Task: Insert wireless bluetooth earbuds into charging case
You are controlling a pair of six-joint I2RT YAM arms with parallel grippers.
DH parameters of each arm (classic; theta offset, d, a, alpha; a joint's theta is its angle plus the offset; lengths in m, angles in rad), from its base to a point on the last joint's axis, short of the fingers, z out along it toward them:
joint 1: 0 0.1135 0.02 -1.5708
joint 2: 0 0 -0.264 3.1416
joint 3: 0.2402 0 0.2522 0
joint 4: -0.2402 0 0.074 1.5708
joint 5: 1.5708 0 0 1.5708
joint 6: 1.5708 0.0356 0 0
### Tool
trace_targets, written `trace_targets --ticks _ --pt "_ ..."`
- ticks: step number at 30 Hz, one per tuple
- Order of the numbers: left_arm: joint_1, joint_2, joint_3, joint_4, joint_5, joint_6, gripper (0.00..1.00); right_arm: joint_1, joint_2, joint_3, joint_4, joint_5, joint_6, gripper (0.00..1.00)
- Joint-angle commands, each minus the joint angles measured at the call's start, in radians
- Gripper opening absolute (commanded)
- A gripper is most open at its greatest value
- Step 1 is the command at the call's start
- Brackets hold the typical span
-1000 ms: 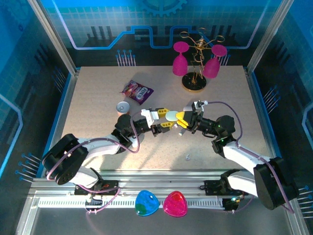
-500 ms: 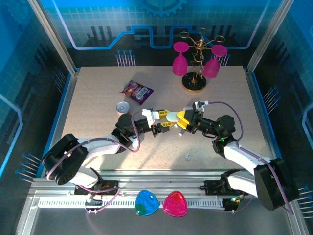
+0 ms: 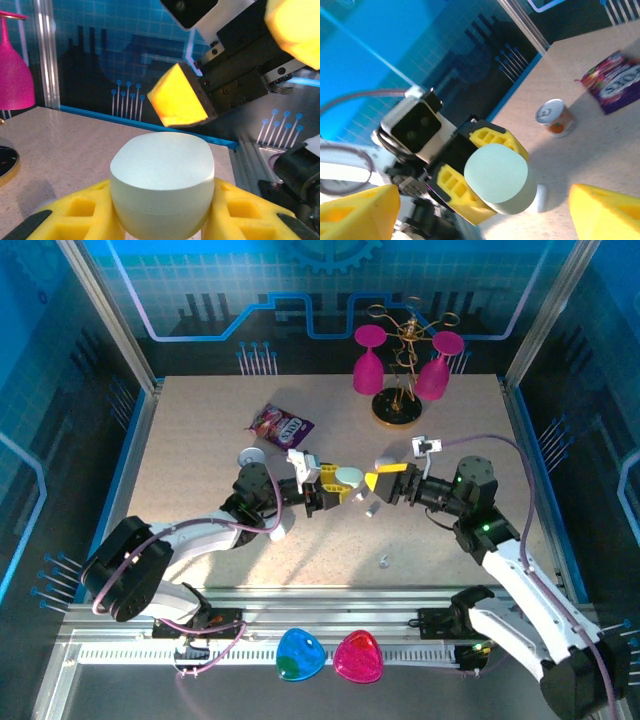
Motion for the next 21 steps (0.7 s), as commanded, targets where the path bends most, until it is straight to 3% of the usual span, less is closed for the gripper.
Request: trace_targets --ticks 1,8,21 --pt "0.006 -0.039 0.03 -0.004 0.083 -0.045 0.25 0.053 -0.018 0.07 -0.252 0.113 -0.348 0.88" --pt "0.007 -0.044 0.031 0.019 0.12 -0.041 0.25 0.132 0.038 0.112 -0.295 0.186 -0.443 0.89" --pt "0.007 -0.043 0.025 0.068 0.195 -0.065 0.25 0.141 0.045 0.13 -0.31 0.298 -0.434 0.88"
